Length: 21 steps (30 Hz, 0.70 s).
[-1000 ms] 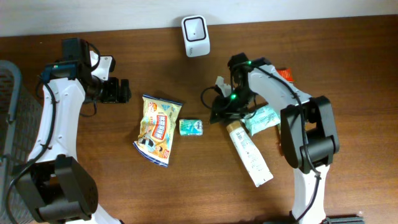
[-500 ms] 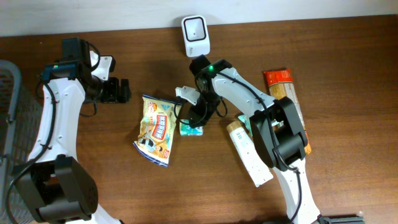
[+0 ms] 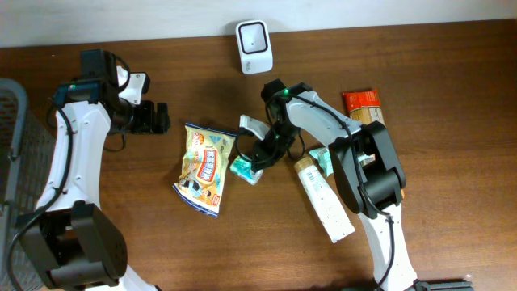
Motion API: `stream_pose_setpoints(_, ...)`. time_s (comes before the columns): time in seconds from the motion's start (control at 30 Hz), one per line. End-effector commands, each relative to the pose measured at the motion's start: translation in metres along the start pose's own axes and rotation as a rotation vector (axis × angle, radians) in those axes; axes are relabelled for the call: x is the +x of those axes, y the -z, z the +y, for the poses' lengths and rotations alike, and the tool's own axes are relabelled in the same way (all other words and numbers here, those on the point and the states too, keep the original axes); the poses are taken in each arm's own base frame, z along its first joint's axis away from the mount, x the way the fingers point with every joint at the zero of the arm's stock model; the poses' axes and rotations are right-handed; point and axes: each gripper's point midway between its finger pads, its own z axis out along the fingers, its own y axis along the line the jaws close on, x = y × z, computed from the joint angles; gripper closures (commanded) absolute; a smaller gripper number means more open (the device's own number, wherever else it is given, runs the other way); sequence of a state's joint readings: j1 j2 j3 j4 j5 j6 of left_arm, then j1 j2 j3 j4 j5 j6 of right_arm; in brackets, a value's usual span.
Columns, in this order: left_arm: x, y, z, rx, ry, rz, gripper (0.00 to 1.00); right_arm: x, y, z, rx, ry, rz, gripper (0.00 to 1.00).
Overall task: Scan the item barcode
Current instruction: 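Lift the mint-green packet and hold it over the scanner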
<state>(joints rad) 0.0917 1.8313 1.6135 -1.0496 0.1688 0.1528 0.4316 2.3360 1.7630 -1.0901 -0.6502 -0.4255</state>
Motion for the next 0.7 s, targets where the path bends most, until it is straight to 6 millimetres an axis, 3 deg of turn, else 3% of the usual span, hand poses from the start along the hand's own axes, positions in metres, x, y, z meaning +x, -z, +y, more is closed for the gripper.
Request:
stream_pose_setpoints(0.0, -0.002, 0.0, -0.002, 0.008, 0.006, -0.004, 0.01, -0.002, -0.004, 0.01, -0.078, -0.191, -0.015, 0.96)
stream_pose_setpoints(0.03, -0.002, 0.0, -0.002, 0.008, 0.006, -0.004, 0.01, -0.008, 0.007, 0.026, -0.184, -0.206, -0.057, 0.96)
stream_pose_setpoints(0.13, -0.002, 0.0, -0.002, 0.008, 0.006, -0.004, 0.01, -0.03, 0.07, 0.067, -0.44, -0.18, -0.245, 0.96)
stream_pose_setpoints(0.17, -0.002, 0.0, -0.002, 0.008, 0.007, -0.004, 0.01, -0.036, 0.096, 0.076, -0.514, -0.168, -0.32, 0.96)
stream_pose_setpoints(0.2, -0.002, 0.0, -0.002, 0.008, 0.006, -0.004, 0.01, -0.043, 0.138, 0.088, -0.629, -0.146, -0.436, 0.96)
stream_pose_setpoints(0.27, -0.002, 0.0, -0.002, 0.008, 0.006, -0.004, 0.01, -0.045, 0.173, 0.095, -0.736, -0.13, -0.53, 0.96)
stream_pose_setpoints(0.43, -0.002, 0.0, -0.002, 0.008, 0.007, -0.004, 0.01, -0.049, 0.205, 0.085, -0.779, -0.245, -0.551, 0.96)
stream_pose_setpoints(0.53, -0.002, 0.0, -0.002, 0.008, 0.007, -0.004, 0.01, -0.062, 0.258, 0.091, -0.765, -0.263, -0.594, 0.96)
stream_pose_setpoints(0.63, -0.002, 0.0, -0.002, 0.008, 0.007, -0.004, 0.01, -0.07, 0.313, 0.102, -0.687, -0.11, -0.703, 0.96)
stream_pose_setpoints(0.67, -0.002, 0.0, -0.002, 0.008, 0.007, -0.004, 0.01, -0.071, 0.319, 0.102, -0.672, -0.08, -0.72, 0.96)
